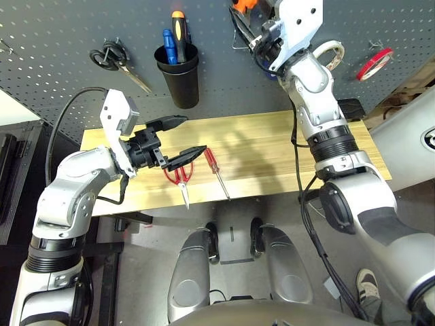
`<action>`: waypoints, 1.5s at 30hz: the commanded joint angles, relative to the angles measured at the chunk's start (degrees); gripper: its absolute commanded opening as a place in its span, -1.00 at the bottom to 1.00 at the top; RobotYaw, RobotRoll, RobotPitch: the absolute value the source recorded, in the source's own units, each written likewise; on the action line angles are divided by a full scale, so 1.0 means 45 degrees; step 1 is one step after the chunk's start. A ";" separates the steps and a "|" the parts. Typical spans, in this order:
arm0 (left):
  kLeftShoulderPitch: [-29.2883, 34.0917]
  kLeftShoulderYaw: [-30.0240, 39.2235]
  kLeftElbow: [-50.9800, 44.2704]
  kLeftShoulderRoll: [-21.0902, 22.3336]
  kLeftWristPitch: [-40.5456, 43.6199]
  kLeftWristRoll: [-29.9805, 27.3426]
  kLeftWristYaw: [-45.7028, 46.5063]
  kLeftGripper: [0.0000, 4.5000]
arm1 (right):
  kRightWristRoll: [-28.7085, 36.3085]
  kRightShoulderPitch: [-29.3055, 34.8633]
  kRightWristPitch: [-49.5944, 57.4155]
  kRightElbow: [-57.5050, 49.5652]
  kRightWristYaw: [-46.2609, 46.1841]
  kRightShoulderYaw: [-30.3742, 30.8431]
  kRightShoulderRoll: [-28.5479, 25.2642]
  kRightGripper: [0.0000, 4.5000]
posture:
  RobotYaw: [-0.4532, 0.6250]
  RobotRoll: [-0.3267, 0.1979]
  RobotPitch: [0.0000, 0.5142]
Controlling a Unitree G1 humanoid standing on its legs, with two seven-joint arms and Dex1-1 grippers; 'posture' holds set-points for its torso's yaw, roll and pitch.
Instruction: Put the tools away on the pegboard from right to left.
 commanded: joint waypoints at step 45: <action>-0.0139 0.1656 0.1026 0.0592 -0.0009 -0.0851 0.0799 1.00 | -0.0234 -0.1915 -0.0002 0.5685 -0.1077 -0.0742 0.0691 0.28 | -0.10 0.25 -0.22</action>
